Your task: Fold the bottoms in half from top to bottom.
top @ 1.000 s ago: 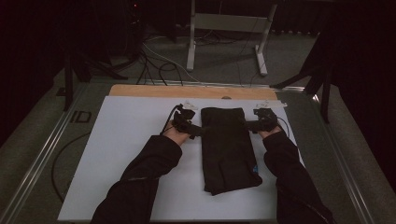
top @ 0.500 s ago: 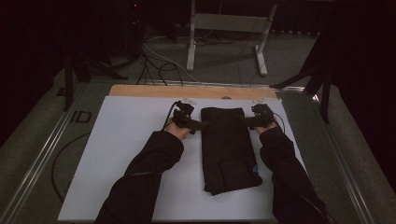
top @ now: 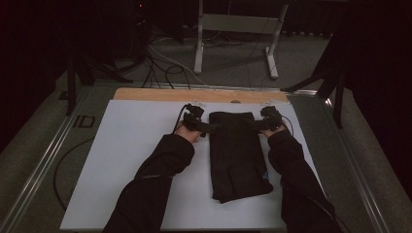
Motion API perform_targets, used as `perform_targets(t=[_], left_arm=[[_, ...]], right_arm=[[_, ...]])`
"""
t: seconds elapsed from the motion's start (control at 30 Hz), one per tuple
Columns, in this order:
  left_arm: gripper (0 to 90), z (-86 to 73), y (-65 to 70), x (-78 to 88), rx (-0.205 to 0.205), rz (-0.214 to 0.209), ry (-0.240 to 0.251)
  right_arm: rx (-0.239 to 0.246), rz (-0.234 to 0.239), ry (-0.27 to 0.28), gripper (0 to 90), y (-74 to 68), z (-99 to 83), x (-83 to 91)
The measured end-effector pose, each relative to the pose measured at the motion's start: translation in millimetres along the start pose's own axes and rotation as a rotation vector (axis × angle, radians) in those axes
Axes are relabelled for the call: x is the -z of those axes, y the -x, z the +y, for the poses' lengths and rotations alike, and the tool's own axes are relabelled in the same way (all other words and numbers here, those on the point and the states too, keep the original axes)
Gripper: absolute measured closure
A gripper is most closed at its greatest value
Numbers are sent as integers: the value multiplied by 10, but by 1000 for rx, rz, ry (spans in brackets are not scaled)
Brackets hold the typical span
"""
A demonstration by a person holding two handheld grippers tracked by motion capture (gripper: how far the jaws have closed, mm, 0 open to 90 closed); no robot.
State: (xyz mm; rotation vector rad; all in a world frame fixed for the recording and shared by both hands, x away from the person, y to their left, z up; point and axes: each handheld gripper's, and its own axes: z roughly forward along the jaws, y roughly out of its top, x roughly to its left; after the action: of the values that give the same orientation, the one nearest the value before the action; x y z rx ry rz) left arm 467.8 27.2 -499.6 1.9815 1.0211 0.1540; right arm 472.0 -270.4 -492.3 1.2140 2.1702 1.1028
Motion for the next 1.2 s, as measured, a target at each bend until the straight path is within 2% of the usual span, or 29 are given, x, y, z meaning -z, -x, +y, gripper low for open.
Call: perform_targets(t=[0.17,0.23,0.37,0.47,0.53,0.67,0.9,0.97,1.0,1.07,1.2], left_arm=[[5,31,-39,-76,28,-15,-30],[6,31,-44,-109,18,-10,-38],[54,35,-70,-178,46,16,-30],[82,42,-88,-224,60,6,-28],[86,45,-100,-264,67,14,-45],[94,47,-129,-316,91,25,-50],[196,21,-160,-414,124,11,-69],[206,6,-167,-449,141,21,-91],[217,1,-165,-456,147,13,-86],[258,7,-149,-464,145,23,-90],[354,-2,-157,-465,157,-7,-91]], right_arm=[[-28,3,2,133,9,40,-48],[-33,6,-7,135,13,51,-70],[-28,-5,-25,170,26,59,-118],[-56,-9,-29,177,42,51,-151],[-64,-2,-36,182,58,37,-180],[-84,-17,-58,200,78,-1,-242],[-110,-3,-74,222,105,-72,-326],[-114,1,-79,225,112,-82,-342],[-118,2,-84,225,116,-87,-354],[-131,6,-82,226,126,-94,-367],[-147,21,-89,240,128,-108,-387]])
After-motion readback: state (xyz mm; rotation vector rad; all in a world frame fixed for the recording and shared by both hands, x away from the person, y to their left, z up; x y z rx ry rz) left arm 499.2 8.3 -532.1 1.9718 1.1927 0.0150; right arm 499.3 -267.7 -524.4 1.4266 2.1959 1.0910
